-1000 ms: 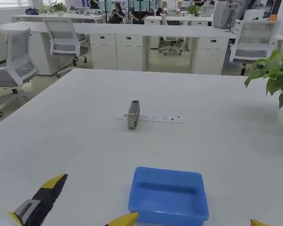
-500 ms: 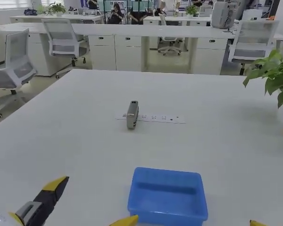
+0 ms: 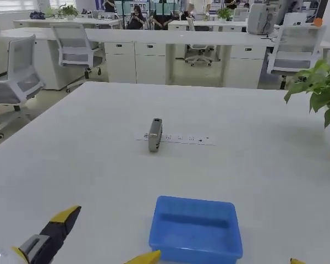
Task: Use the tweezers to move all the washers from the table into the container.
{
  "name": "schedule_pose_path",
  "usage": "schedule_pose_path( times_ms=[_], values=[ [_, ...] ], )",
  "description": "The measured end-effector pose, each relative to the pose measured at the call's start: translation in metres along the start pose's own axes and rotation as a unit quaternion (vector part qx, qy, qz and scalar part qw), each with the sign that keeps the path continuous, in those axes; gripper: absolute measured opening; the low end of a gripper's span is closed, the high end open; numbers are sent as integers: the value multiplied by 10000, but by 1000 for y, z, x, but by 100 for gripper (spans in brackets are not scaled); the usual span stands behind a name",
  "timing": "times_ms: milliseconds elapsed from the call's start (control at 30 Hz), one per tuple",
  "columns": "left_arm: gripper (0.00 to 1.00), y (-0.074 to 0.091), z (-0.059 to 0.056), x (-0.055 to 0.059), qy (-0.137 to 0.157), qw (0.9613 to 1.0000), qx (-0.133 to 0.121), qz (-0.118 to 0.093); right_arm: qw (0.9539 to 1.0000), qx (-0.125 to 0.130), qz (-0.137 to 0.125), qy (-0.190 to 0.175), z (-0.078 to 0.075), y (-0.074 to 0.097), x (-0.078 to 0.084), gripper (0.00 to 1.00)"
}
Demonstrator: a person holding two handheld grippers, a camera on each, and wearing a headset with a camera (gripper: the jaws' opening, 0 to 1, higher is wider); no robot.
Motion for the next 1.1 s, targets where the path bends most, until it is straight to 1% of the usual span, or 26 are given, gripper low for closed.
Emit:
schedule_pose_path(
  times_ms=[67, 200, 267, 400, 433, 500, 533, 600, 700, 833, 867, 900, 933, 967, 1000, 1033, 1100],
  values=[
    [93, 0, -1, 1, -7, 10000, 26, 38, 10000, 33, -10, -11, -2, 0, 1, 78],
    [93, -1, -3, 1, 30, 10000, 86, 39, 10000, 43, 10, -23, -2, 0, 2, 78],
    [92, -1, -4, 1, 43, 9999, 112, 13, 10000, 5, 44, -13, -1, 0, 4, 78],
    [91, -2, -6, 3, 68, 9998, 178, 79, 9999, -55, 130, 44, 0, -2, 7, 77],
    [91, -2, -7, 5, 65, 9997, 196, 143, 9999, -50, 126, 77, 0, -2, 7, 75],
    [90, -3, -7, 7, 77, 9995, 224, 189, 9998, -54, 120, 133, 0, -1, 7, 73],
    [89, -3, -7, 9, 210, 9991, 275, 252, 9998, -60, 145, 122, 0, -2, 8, 74],
    [84, -3, -7, 15, 480, 9973, 347, 443, 9997, -64, 214, 125, -1, -2, 11, 74],
    [83, -4, -5, 19, 519, 9965, 348, 551, 9996, -66, 222, 149, 1, -3, 9, 73],
    [81, -5, -8, 25, 462, 9951, 432, 764, 9995, -68, 266, 160, 3, -3, 10, 73],
    [80, -5, -10, 30, 456, 9936, 499, 910, 9994, -70, 288, 153, 3, -3, 10, 73],
    [79, -4, -11, 36, 410, 9915, 518, 1117, 9993, -76, 330, 158, 3, -3, 12, 73],
    [78, -3, -10, 45, 422, 9875, 533, 1421, 9990, -96, 402, 166, 4, -4, 13, 73],
    [77, -3, -11, 51, 515, 9843, 585, 1582, 9987, -94, 460, 174, 5, -4, 15, 73],
    [76, -4, -13, 54, 609, 9817, 692, 1668, 9984, -93, 513, 202, 5, -5, 16, 73],
    [72, -2, -14, 61, 780, 9754, 794, 1901, 9982, -101, 558, 209, 6, -5, 17, 73],
    [68, -3, -19, 63, 1021, 9691, 1024, 1999, 9976, -133, 651, 195, 8, -5, 19, 72]
  ],
)
Point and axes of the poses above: the centre of the closed fingertips' face, and the gripper's own axes: y roughly backward along the fingers, z roughly to its left, x roughly out of its underside, the point moved 2 cm from there along y, roughly backward along the fingers, and after that the axes turned 3 degrees about y, right-handed, at the moved point
